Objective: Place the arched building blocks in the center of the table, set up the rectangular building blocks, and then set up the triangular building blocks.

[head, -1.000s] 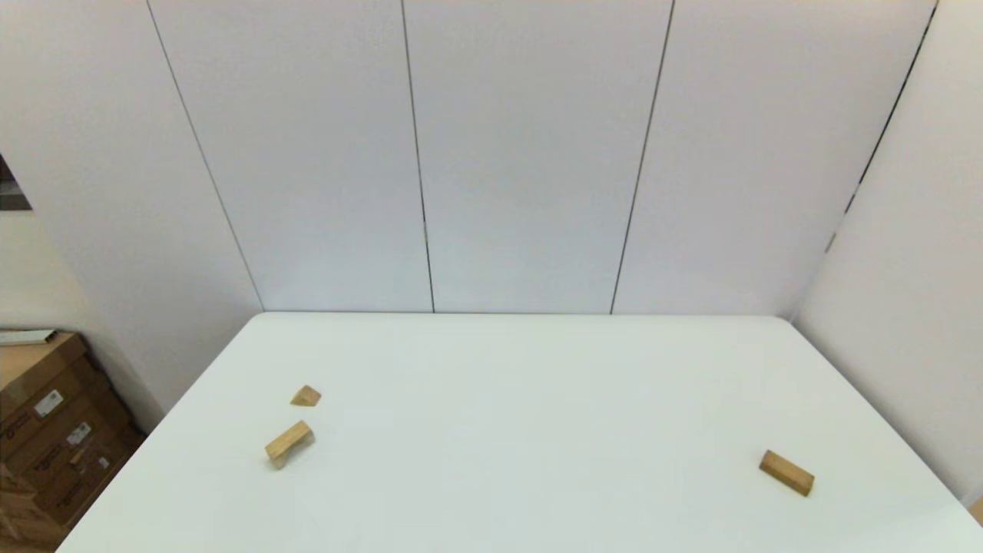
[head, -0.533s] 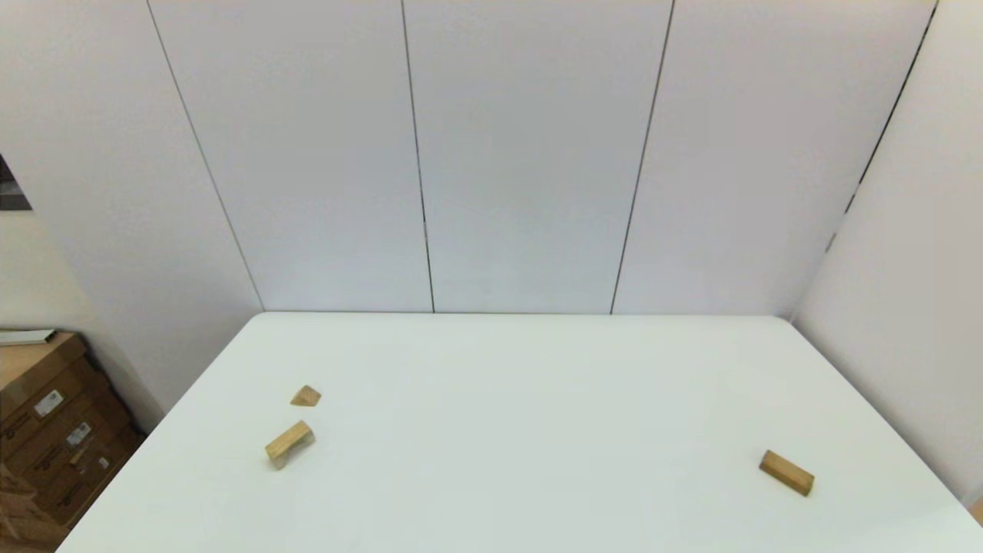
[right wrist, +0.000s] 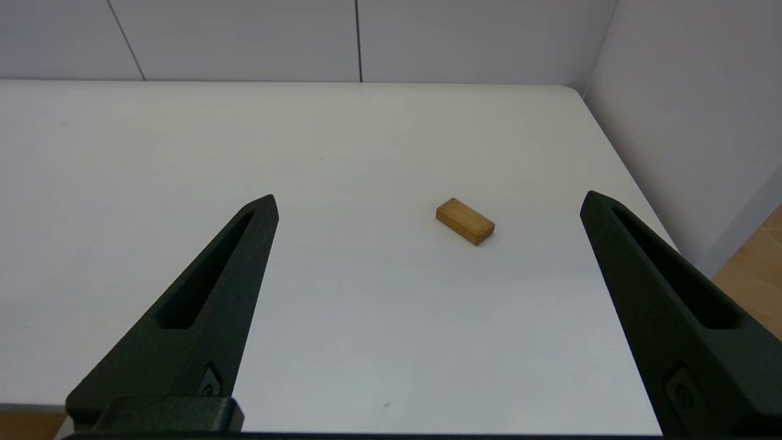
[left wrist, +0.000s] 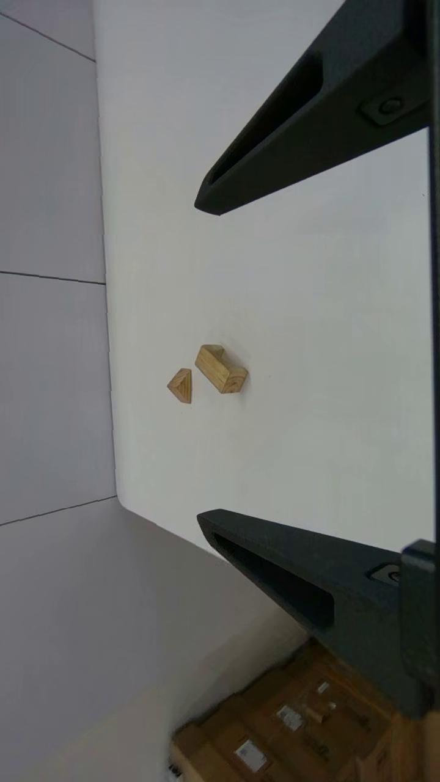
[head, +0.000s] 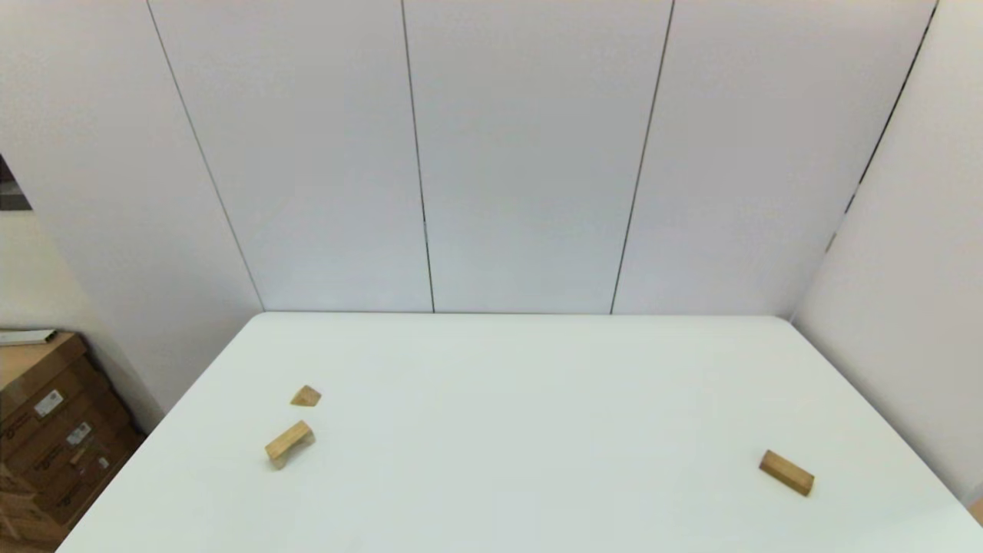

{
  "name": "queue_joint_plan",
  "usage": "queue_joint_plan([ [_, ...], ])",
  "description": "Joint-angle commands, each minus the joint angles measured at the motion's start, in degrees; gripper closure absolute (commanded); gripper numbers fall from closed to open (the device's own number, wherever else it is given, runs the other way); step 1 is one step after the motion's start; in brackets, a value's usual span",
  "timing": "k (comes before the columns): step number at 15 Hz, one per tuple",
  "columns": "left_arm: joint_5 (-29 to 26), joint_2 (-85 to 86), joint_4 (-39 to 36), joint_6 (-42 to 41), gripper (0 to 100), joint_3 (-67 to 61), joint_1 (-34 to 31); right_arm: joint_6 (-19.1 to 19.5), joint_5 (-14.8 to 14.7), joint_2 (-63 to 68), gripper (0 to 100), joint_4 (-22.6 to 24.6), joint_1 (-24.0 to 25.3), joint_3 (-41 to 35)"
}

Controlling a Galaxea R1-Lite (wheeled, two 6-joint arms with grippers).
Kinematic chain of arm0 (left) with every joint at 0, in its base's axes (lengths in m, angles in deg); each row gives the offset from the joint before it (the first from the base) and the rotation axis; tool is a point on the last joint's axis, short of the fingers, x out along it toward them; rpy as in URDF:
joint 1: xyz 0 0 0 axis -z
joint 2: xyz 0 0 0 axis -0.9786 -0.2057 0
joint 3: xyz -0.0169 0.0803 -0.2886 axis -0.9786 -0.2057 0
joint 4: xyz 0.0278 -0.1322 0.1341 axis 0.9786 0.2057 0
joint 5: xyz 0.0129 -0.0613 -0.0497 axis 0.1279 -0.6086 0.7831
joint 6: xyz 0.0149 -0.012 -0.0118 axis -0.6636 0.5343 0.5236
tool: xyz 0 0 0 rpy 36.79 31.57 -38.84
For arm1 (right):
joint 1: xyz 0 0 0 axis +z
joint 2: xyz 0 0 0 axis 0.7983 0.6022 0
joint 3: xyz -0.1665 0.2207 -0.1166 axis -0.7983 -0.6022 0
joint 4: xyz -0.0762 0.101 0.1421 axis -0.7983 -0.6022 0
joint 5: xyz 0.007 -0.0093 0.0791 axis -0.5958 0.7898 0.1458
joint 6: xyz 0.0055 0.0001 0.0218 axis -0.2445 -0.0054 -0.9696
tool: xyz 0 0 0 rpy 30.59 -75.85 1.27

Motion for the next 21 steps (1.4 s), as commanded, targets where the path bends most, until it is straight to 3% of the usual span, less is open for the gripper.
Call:
queue_joint_plan([
  [1,0.0,-6.0,2.8,1.1,0,7.9,0.1,0.0,0.0,0.1,0,0.0,0.0,0.0],
  [5,-1.4,-44.8,4.0,5.1,0,29.3,0.4,0.0,0.0,0.1,0,0.0,0.0,0.0],
  [9,-6.9,-73.4,3.5,-6.3,0,28.7,0.3,0.0,0.0,0.1,0,0.0,0.0,0.0],
  [11,-9.5,-82.5,2.7,-8.1,0,30.0,0.2,0.0,0.0,0.1,0,0.0,0.0,0.0],
  [15,-10.6,-99.0,-4.3,-18.3,0,30.0,-4.6,0.0,0.0,0.1,0,0.0,0.0,0.0],
  [21,-11.3,-117.0,-20.7,-25.4,0,30.6,-6.3,0.0,0.0,0.1,0,0.0,0.0,0.0],
])
